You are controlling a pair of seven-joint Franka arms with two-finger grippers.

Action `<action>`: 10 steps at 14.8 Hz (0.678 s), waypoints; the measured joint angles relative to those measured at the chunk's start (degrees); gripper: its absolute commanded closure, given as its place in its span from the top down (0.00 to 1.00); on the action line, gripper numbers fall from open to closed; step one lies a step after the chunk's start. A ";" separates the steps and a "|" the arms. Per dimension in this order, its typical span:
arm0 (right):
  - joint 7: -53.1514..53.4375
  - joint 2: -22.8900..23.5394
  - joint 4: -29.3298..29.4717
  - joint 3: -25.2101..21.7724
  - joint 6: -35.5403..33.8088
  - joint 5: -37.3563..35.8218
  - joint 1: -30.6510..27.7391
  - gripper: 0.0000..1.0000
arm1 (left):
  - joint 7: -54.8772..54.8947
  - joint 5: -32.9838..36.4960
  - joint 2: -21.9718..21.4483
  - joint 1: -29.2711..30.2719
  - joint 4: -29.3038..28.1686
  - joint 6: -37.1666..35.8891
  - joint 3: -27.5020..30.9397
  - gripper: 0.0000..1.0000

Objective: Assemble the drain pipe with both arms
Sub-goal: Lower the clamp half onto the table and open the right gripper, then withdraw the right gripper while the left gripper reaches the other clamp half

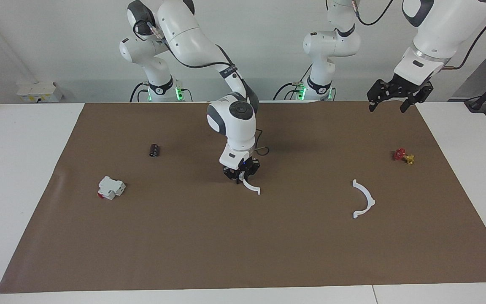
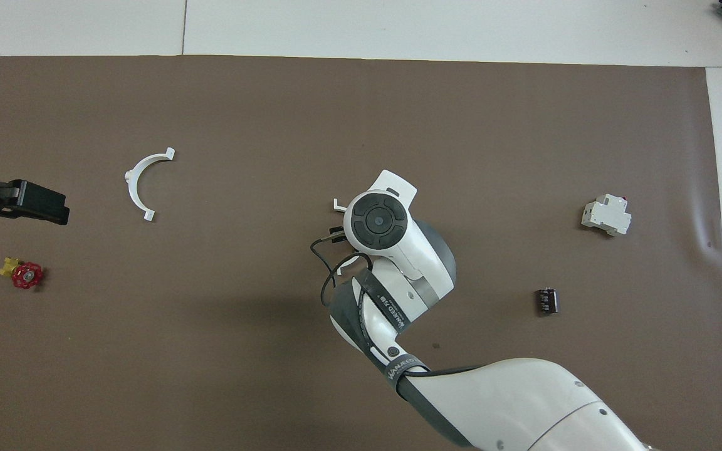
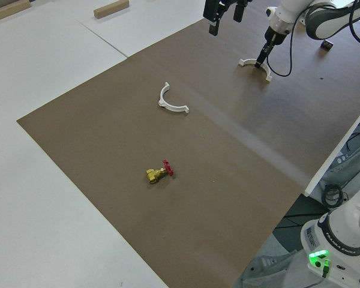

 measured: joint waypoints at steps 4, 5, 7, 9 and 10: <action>0.28 -4.44 0.30 -0.07 -1.08 0.03 -1.49 1.00 | 0.10 0.00 -0.08 -0.05 -0.22 -0.13 -0.20 1.00; 0.28 -6.30 0.32 -0.08 -2.37 0.03 -2.52 1.00 | 0.10 0.00 -0.09 -0.09 -0.25 -0.12 -0.28 1.00; 0.28 -9.98 0.30 -0.11 -5.22 0.03 -5.39 1.00 | 0.15 0.00 -0.12 -0.15 -0.63 1.10 -0.47 1.00; 0.21 -12.82 0.23 -0.13 -7.08 0.03 -8.84 1.00 | 0.48 0.00 -0.16 -0.11 -1.52 3.58 -0.44 0.99; 0.17 -13.82 0.20 -0.14 -7.73 0.03 -10.51 1.00 | 0.91 0.00 -0.21 -0.08 -2.17 4.79 -0.35 0.99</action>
